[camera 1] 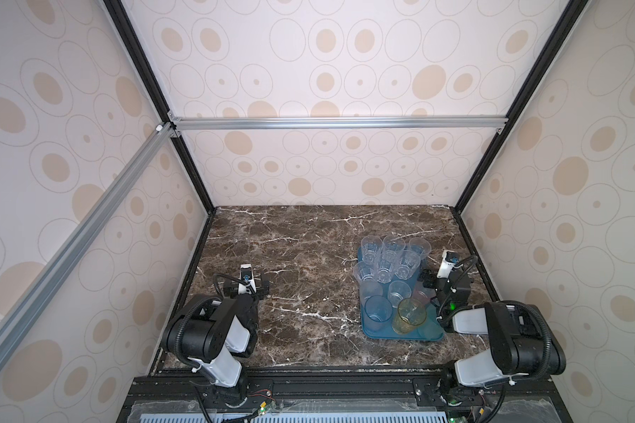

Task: Place the glasses into the tray
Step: Reset both arms

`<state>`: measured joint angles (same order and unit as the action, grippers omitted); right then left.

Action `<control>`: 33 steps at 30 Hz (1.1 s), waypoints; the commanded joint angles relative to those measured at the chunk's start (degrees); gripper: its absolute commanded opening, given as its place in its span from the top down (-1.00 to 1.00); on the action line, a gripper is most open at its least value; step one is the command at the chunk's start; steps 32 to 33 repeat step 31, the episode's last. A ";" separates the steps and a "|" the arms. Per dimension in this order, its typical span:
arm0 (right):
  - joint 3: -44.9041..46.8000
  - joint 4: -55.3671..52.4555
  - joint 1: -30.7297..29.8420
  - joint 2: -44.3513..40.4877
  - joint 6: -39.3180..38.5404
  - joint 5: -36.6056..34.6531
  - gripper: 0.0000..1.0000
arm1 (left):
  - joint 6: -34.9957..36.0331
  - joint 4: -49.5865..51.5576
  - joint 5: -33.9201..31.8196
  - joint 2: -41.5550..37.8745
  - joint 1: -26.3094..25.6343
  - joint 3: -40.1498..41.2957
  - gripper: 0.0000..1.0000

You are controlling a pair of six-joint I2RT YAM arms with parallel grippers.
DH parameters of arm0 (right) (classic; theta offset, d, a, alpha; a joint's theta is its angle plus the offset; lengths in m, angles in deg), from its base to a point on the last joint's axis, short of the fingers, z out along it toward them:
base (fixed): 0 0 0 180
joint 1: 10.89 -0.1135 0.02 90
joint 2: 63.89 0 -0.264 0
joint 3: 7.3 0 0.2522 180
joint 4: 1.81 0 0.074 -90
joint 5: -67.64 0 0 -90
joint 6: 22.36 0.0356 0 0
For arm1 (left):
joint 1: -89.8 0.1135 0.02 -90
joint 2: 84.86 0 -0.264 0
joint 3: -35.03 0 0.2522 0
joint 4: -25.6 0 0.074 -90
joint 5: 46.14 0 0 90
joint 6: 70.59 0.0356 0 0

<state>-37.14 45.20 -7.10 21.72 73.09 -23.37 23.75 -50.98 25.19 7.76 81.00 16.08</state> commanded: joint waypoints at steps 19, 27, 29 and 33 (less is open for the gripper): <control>-0.78 -3.29 -1.24 1.06 -1.28 1.35 -0.84 | -6.36 10.99 4.35 -2.09 5.70 -6.94 -0.98; -1.05 -3.81 -1.30 1.15 -1.35 1.28 -0.84 | -4.34 11.12 5.50 -1.74 4.55 -7.20 -0.98; -1.12 -3.91 -1.28 1.13 -1.37 1.28 -0.84 | -4.51 11.18 5.58 -1.96 4.63 -7.15 -0.98; -1.15 -3.95 -1.33 1.13 -1.38 1.24 -0.84 | -4.47 10.48 5.58 -1.96 4.67 -6.70 -0.98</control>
